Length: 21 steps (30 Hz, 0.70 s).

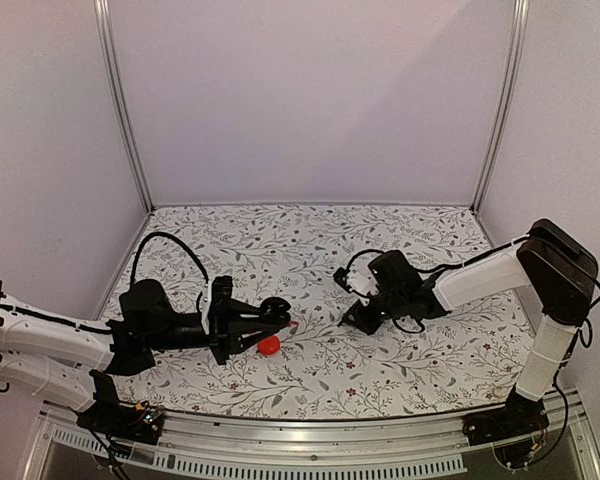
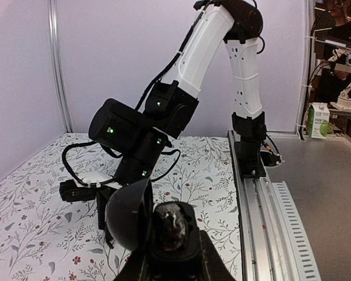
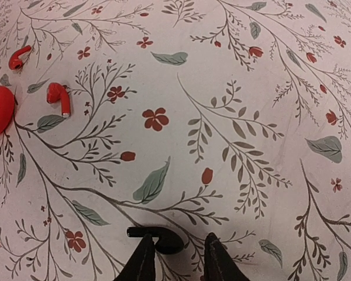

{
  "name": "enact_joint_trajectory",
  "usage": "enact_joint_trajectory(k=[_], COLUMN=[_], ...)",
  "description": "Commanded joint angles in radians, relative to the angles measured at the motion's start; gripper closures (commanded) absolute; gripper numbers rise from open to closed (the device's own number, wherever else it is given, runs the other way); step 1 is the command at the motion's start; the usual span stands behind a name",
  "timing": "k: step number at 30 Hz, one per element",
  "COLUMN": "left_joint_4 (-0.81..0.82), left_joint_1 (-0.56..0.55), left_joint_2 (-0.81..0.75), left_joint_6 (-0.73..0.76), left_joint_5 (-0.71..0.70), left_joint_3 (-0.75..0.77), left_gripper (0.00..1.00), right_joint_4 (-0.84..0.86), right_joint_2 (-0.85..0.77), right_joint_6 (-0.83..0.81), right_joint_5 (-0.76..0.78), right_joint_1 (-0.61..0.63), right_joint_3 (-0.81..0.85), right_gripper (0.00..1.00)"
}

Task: Insert the wireless bluetooth earbuds into the charging case
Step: Pick up the right earbud from the center of the board.

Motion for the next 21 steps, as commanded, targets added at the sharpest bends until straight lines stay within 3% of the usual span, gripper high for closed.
enact_joint_trajectory(k=[1, 15, 21], left_joint_4=[0.035, 0.040, 0.032], left_joint_1=[0.014, 0.016, 0.015], left_joint_2=[-0.011, -0.007, -0.011], left_joint_6=[0.002, 0.002, 0.006], left_joint_5=[0.002, 0.003, 0.003], left_joint_3=[-0.007, -0.009, -0.007], left_gripper=[0.99, 0.99, 0.99], right_joint_4=[-0.069, -0.102, -0.136], right_joint_2=[0.026, 0.064, 0.079], right_joint_6=[0.011, -0.011, -0.024], right_joint_5=[0.020, -0.008, 0.020], right_joint_1=[-0.001, 0.020, 0.020], right_joint_3=[0.042, 0.077, 0.098], right_gripper=[0.72, 0.74, 0.79])
